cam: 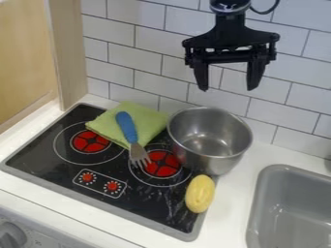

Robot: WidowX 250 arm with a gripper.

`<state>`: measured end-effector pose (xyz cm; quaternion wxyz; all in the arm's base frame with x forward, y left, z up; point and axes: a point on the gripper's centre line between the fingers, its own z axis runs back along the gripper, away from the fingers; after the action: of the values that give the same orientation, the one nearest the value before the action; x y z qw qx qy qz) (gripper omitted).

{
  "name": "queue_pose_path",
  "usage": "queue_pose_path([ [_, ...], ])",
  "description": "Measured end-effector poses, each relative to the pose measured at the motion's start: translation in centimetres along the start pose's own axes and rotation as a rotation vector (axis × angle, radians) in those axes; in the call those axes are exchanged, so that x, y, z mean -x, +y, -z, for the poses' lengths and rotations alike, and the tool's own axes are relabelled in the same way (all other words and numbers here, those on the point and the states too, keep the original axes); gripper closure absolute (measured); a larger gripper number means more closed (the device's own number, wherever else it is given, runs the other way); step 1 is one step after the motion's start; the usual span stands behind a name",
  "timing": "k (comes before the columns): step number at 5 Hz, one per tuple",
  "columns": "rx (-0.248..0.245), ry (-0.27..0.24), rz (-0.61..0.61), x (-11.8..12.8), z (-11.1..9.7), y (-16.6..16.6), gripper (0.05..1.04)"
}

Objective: Move the corn to the left side of the stove

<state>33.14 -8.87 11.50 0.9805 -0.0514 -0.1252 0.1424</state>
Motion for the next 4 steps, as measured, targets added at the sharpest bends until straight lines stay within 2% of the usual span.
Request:
queue_pose_path([
  [1,-0.036,0.057,0.000,1.5,1.5,0.8,0.084],
  [2,-0.061,0.036,0.006,3.4,-0.1,0.5,0.084],
  [3,-0.067,0.039,0.075,7.3,-0.8,-0.6,0.084],
  [4,-0.052,0.024,0.104,10.0,-1.2,-0.3,0.084],
])
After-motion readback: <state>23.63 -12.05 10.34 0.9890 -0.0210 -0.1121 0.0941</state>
